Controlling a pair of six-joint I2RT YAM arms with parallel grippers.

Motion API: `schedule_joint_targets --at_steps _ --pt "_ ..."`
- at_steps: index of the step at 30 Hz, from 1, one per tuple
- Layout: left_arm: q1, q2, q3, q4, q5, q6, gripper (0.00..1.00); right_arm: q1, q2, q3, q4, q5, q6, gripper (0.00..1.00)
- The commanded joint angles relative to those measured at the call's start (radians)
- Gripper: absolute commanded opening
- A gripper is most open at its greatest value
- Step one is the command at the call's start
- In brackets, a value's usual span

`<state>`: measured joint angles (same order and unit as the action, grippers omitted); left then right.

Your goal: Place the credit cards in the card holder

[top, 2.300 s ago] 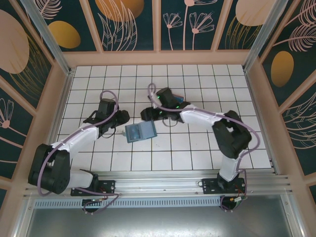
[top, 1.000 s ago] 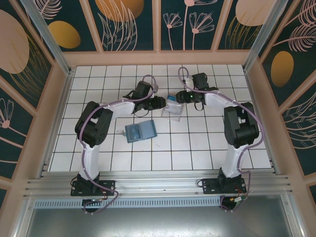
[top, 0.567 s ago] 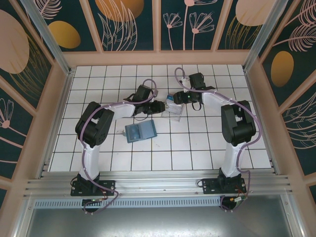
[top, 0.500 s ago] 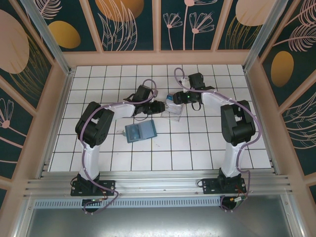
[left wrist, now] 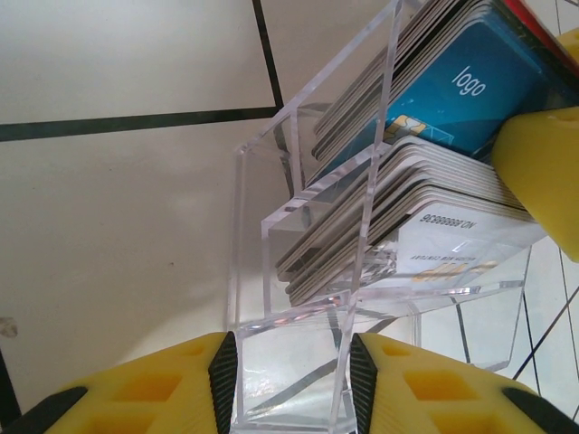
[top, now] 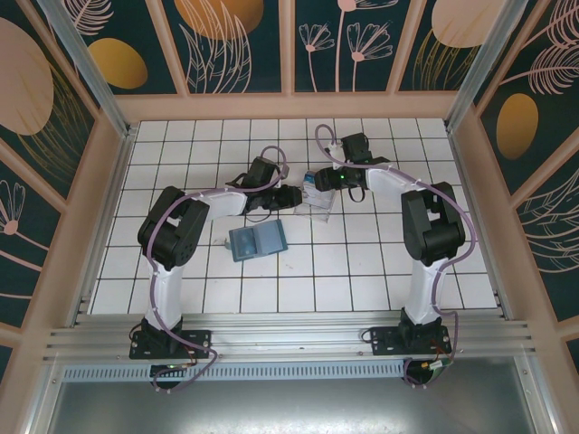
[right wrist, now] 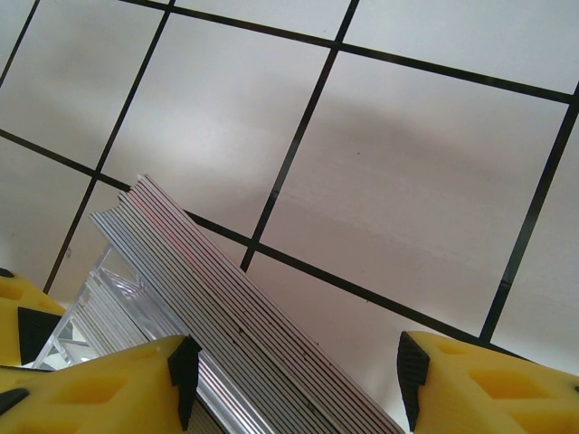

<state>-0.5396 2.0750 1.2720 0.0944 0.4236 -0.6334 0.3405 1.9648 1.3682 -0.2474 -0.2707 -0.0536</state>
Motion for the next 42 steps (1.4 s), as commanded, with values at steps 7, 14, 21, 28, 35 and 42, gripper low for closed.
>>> schedule_joint_targets --at_steps 7,14,21,28,35,42 --pt "-0.003 -0.012 -0.056 -0.004 0.009 0.001 0.40 -0.009 -0.034 0.019 0.022 0.024 0.026 0.63" --pt "-0.003 -0.020 -0.057 -0.010 0.004 0.006 0.40 -0.015 -0.041 0.018 0.028 0.037 0.034 0.63" --pt "-0.003 -0.018 -0.055 -0.013 0.006 0.008 0.41 -0.022 -0.052 0.011 0.039 0.037 0.040 0.63" --pt "-0.003 -0.026 -0.061 -0.016 0.001 0.008 0.40 -0.027 -0.052 0.008 0.039 0.017 0.040 0.63" --pt "-0.003 -0.027 -0.062 -0.016 0.001 0.008 0.40 -0.026 -0.060 0.002 0.040 0.005 0.031 0.58" --pt "-0.003 -0.027 -0.065 -0.015 0.001 0.008 0.40 -0.032 -0.079 -0.003 0.036 0.013 0.023 0.55"
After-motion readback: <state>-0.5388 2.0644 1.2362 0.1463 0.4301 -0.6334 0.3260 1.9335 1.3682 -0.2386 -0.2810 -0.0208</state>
